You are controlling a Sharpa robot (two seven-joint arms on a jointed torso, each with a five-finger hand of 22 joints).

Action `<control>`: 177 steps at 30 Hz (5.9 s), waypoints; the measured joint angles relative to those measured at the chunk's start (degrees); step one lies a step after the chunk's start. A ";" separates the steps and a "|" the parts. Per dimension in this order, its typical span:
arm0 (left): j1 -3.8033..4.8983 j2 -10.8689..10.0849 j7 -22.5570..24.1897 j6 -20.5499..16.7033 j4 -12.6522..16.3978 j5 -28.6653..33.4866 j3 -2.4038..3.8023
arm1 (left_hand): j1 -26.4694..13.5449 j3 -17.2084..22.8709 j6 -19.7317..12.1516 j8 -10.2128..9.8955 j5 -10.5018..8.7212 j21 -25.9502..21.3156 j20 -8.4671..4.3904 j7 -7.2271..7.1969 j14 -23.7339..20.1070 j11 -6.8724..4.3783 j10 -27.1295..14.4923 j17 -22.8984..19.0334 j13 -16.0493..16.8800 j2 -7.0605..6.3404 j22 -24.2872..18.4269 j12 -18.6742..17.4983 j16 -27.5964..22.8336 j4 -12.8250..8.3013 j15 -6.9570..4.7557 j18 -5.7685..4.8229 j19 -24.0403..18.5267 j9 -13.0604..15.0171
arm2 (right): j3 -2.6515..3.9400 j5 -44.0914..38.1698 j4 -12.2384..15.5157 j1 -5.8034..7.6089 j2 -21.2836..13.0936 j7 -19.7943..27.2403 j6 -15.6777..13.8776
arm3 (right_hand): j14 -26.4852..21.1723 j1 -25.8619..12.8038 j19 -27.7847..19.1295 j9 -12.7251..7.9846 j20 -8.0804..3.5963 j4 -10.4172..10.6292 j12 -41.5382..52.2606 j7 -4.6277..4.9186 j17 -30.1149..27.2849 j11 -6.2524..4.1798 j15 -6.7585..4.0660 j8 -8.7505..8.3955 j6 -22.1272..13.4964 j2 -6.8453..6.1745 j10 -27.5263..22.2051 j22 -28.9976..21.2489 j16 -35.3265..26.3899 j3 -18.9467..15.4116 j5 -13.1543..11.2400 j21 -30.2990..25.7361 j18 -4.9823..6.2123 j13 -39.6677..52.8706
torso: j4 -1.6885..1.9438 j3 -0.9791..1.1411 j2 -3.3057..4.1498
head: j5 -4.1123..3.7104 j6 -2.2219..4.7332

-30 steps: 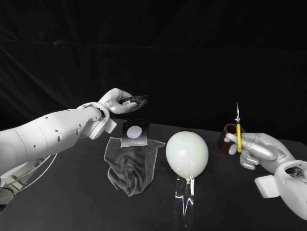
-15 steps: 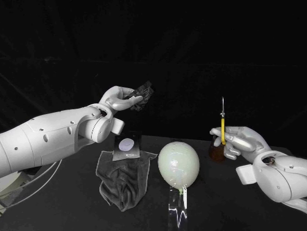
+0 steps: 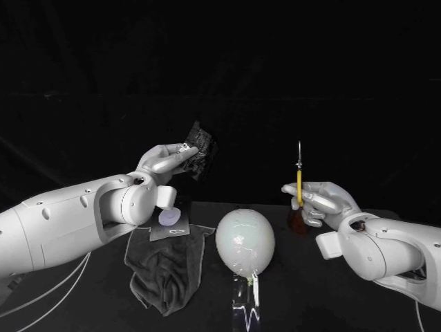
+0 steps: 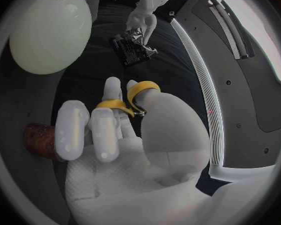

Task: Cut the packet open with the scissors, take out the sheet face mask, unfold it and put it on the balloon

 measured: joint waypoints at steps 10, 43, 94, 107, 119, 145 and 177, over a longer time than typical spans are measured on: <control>-2.72 1.08 2.55 4.81 1.09 6.25 0.24 | -0.46 -1.19 -1.02 0.34 0.00 3.73 -1.19 0.21 2.20 0.01 -0.01 0.74 -0.04 1.56 1.83 -0.23 0.45 -1.68 -0.34 0.37 2.26 0.00 | 0.01 1.95 -0.94 -0.18 1.74 0.44 0.46 | 0.08 0.73 1.02 -0.29 -0.04 -3.78 0.01 -1.18 0.17 0.00 -0.08 -0.47 1.80 -0.73 0.00 -0.05 1.56 1.28 0.00 1.44 -0.84 0.83 | -0.01 -0.03 0.10 | -2.81 0.82; -5.15 0.71 3.93 14.95 5.55 10.12 1.81 | -1.98 0.67 -4.92 1.74 0.06 5.22 -2.46 2.06 1.38 1.95 -6.10 0.10 -0.12 4.24 2.19 -0.50 -2.75 -3.90 0.79 0.56 2.42 0.92 | 0.16 2.91 -1.32 -0.97 3.61 0.43 1.27 | -0.03 2.25 3.04 -3.70 1.06 -6.43 0.01 1.59 0.04 0.25 1.27 -6.14 -3.47 -1.48 -0.25 -0.03 5.08 -2.39 0.00 5.08 -1.74 4.12 | -0.02 0.07 0.09 | -8.02 3.90; -5.17 0.37 3.72 17.46 7.08 10.23 1.84 | -4.63 4.44 -13.81 12.55 0.01 1.72 -2.16 1.32 3.16 3.38 -11.99 -1.13 -0.16 6.53 -1.45 -0.49 -4.01 -3.28 1.14 0.32 6.06 1.29 | 1.54 3.37 -1.31 -1.72 6.25 0.97 3.53 | 0.16 2.82 2.77 -8.27 1.66 -5.95 0.01 0.91 -0.02 0.36 1.47 -6.43 -4.84 -2.99 -0.35 -0.02 5.52 -6.96 0.00 5.24 -1.76 6.18 | 0.03 0.06 0.10 | -8.57 4.40; -5.17 0.34 3.51 17.56 7.46 10.13 1.84 | -4.70 4.44 -13.92 12.83 0.00 1.72 -2.36 1.23 3.15 3.38 -11.99 -1.15 -0.15 6.46 -1.51 -0.49 -4.01 -3.29 1.15 0.65 6.26 1.29 | 2.12 3.59 -1.56 -1.74 7.13 0.96 3.86 | 0.08 3.28 2.68 -8.39 1.75 -6.02 0.00 0.91 0.00 0.36 1.58 -6.22 -4.85 -2.52 -0.35 -0.01 5.67 -7.17 0.00 5.23 -1.76 6.18 | 0.00 0.05 0.07 | -8.31 4.39; -5.17 0.43 3.31 17.79 7.73 10.06 1.83 | -5.07 4.43 -13.94 13.10 0.00 1.72 -2.36 1.22 3.14 3.38 -12.00 -1.15 -0.15 6.08 -1.57 -0.49 -4.01 -3.29 1.16 0.64 6.26 1.29 | 2.52 3.89 -3.21 -1.68 9.21 0.84 4.04 | 0.08 3.50 2.67 -8.54 1.75 -6.01 0.00 0.91 0.03 0.36 1.59 -6.45 -4.85 -2.29 -0.35 -0.05 5.66 -7.18 0.00 5.23 -1.77 6.18 | 0.07 0.04 0.07 | -8.41 4.48; -5.15 0.22 3.31 17.46 6.63 9.39 1.83 | -5.27 4.60 -14.04 13.14 -0.06 1.50 -2.36 1.13 3.13 3.38 -12.00 -1.15 -0.15 5.88 -1.69 -0.49 -4.22 -3.45 1.16 0.48 6.25 1.30 | 3.44 4.35 -0.60 -1.45 8.63 0.97 4.86 | 0.16 4.15 3.01 -9.38 1.86 -4.77 0.00 1.94 0.00 0.36 2.09 -3.59 -2.95 -0.36 -0.36 -0.02 6.01 -8.82 0.00 5.12 -1.78 6.19 | -0.05 0.04 0.04 | -8.85 4.49; -5.36 -0.43 3.39 13.92 6.61 8.83 1.68 | -4.75 5.03 -16.06 8.75 0.34 -0.95 -1.01 0.92 0.85 4.64 -13.27 -2.16 -0.15 2.42 -2.89 -0.49 -6.74 -7.90 2.38 0.33 0.56 17.30 | 3.64 2.33 0.69 -1.07 7.61 0.74 3.72 | -0.05 2.10 3.02 -5.19 0.80 -3.87 0.75 -1.63 -0.01 0.40 -0.22 2.66 4.30 1.99 -0.03 -0.01 6.10 -5.32 0.00 4.50 -1.79 11.12 | -0.01 0.04 0.05 | -8.85 3.78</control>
